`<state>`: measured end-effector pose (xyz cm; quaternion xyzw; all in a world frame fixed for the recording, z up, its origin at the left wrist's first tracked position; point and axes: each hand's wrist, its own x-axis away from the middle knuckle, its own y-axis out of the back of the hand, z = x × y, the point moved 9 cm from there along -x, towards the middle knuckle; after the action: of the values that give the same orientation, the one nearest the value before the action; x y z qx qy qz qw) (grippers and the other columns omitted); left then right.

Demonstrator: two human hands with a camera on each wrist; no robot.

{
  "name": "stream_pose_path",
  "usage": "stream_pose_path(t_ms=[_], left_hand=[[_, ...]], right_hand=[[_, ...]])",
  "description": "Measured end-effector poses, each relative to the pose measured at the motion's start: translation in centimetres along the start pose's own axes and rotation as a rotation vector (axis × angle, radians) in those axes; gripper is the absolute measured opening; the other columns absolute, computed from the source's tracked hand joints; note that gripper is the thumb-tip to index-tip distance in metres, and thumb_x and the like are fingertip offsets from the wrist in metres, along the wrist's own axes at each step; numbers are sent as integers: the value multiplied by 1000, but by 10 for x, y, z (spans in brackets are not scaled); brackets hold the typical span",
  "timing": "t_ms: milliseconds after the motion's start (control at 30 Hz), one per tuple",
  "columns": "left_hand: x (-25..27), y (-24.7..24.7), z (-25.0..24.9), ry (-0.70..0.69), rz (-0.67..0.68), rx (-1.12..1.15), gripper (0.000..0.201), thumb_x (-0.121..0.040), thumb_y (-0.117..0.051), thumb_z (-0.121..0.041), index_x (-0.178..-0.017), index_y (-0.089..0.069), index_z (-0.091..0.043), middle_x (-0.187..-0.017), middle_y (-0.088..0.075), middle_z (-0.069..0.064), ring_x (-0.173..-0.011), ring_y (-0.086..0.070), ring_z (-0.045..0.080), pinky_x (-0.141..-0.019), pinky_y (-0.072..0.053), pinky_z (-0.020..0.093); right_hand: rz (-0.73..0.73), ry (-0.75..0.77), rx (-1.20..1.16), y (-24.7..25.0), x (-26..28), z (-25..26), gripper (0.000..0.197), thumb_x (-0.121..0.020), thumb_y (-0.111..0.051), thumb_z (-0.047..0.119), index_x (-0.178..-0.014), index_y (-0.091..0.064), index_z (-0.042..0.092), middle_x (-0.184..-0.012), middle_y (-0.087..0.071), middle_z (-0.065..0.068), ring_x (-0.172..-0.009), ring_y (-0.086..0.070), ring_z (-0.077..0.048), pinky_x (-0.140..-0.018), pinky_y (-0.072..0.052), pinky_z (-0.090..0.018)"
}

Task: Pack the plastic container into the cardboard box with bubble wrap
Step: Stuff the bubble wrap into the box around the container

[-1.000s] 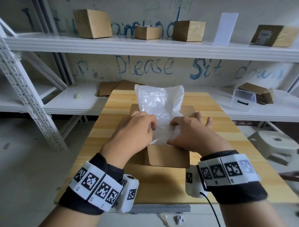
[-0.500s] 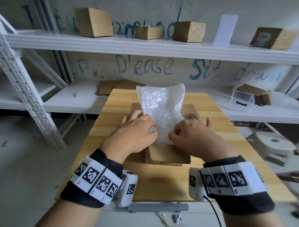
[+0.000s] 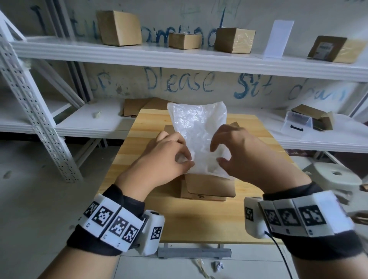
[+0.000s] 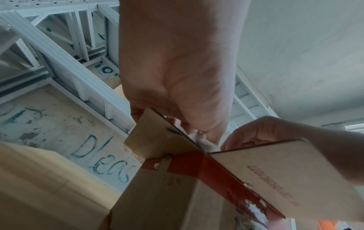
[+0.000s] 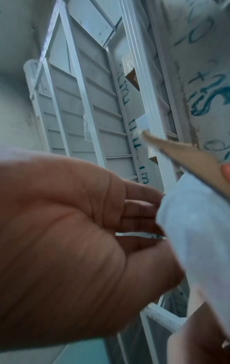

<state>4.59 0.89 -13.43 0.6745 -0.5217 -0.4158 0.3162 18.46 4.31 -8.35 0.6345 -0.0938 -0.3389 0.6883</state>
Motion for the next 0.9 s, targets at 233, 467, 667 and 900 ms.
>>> stream_pose_path(t_ms=[233, 467, 667, 900], left_hand=[[0, -3, 15, 162, 34, 36, 33, -73, -80, -54, -101, -72, -41, -120, -43, -12, -107, -54, 12, -98, -44, 29], [3, 0, 6, 124, 27, 118, 37, -74, -83, -47, -107, -71, -33, -104, -42, -27, -110, -46, 5, -94, -40, 24], [2, -2, 6, 96, 18, 137, 33, -75, -82, -45, -104, -73, -30, -118, -55, -20, -119, -43, 6, -99, -42, 31], [5, 3, 6, 119, -33, 101, 43, -71, -86, -43, -108, -69, -29, -124, -62, -13, -110, -58, 10, -80, -40, 19]], right_hand=[[337, -191, -9, -2, -6, -9, 35, -79, -79, 19, -111, -68, 30, -101, -62, 8, -90, -64, -11, -82, -59, -32], [592, -472, -104, -13, -25, -26, 58, -75, -85, 25, -126, -58, 20, -92, -76, -3, -72, -77, -14, -82, -62, -38], [645, -620, -356, -30, -30, -31, 73, -79, -83, 13, -142, -47, 10, -105, -69, -23, -89, -76, -32, -86, -60, -48], [743, -552, -92, -55, -34, -18, 106, -66, -92, 31, -151, -29, 37, -87, -71, 1, -81, -76, -16, -91, -56, -41]])
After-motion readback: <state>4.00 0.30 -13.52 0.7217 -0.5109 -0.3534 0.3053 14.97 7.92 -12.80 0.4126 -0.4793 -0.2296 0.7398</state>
